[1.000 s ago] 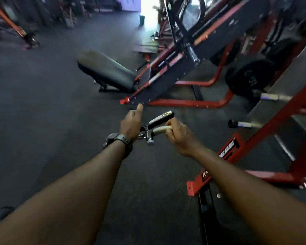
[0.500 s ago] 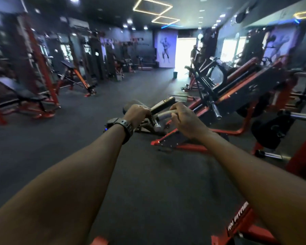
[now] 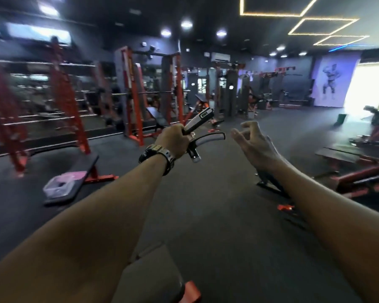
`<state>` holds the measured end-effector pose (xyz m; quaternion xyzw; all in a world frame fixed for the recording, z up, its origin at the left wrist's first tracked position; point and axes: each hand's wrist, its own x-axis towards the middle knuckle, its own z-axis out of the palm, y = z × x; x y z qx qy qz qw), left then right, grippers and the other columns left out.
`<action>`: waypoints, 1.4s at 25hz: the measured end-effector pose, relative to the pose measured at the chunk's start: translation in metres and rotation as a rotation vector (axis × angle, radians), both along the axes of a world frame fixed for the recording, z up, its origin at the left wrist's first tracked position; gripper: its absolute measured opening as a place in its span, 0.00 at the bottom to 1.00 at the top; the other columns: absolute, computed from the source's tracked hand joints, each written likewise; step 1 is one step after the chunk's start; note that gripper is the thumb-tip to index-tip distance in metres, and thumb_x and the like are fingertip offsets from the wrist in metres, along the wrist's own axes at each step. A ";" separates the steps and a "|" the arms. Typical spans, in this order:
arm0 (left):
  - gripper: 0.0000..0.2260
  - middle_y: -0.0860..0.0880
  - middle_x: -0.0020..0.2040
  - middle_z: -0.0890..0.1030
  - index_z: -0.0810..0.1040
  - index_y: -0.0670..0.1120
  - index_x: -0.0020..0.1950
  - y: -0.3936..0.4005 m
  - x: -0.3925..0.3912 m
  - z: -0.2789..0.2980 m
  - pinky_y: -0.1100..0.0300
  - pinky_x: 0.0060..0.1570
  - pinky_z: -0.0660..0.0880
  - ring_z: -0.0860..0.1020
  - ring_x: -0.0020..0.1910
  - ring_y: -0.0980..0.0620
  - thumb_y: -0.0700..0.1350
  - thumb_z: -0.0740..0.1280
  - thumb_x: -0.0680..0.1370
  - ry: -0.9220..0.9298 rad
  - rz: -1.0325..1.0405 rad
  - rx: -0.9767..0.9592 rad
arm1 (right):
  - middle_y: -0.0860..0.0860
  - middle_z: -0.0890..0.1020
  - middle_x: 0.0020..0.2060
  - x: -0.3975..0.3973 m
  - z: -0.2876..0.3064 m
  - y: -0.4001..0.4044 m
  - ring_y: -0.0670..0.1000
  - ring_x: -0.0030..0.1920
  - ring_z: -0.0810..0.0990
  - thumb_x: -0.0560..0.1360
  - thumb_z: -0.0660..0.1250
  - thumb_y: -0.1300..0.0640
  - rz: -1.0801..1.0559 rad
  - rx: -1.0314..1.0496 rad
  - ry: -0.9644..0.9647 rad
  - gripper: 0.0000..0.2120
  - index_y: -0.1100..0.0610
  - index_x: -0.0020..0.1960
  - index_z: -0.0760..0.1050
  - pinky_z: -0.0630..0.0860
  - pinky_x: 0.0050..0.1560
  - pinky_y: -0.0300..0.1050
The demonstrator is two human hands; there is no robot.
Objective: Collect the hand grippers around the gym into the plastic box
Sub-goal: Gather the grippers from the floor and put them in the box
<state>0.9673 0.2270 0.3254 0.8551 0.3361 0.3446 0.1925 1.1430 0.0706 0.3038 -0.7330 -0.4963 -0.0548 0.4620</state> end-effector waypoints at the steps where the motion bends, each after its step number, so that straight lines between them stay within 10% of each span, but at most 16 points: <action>1: 0.07 0.50 0.40 0.78 0.74 0.49 0.44 0.013 -0.027 0.002 0.58 0.37 0.67 0.76 0.38 0.47 0.52 0.65 0.78 -0.017 0.050 -0.003 | 0.54 0.79 0.60 -0.022 0.002 0.022 0.53 0.56 0.77 0.78 0.58 0.36 0.063 0.011 0.013 0.27 0.54 0.68 0.65 0.67 0.51 0.44; 13: 0.11 0.48 0.43 0.79 0.78 0.46 0.54 0.156 -0.429 -0.010 0.56 0.39 0.67 0.77 0.42 0.44 0.52 0.64 0.79 -0.198 0.651 0.028 | 0.49 0.76 0.47 -0.392 0.011 0.280 0.52 0.48 0.74 0.80 0.50 0.35 0.580 0.020 0.236 0.24 0.54 0.62 0.67 0.65 0.47 0.46; 18: 0.09 0.49 0.37 0.78 0.72 0.50 0.43 0.203 -0.554 -0.036 0.52 0.39 0.75 0.79 0.40 0.43 0.54 0.63 0.79 -0.235 0.747 0.010 | 0.49 0.76 0.44 -0.515 0.004 0.362 0.50 0.44 0.74 0.79 0.50 0.33 0.707 -0.029 0.261 0.25 0.53 0.60 0.66 0.69 0.45 0.46; 35: 0.09 0.50 0.37 0.75 0.72 0.49 0.44 0.549 -0.646 -0.064 0.54 0.36 0.71 0.75 0.37 0.46 0.53 0.64 0.80 -0.163 0.734 0.051 | 0.52 0.79 0.52 -0.624 -0.043 0.713 0.52 0.52 0.77 0.65 0.48 0.20 0.737 -0.109 0.410 0.38 0.49 0.58 0.67 0.74 0.62 0.62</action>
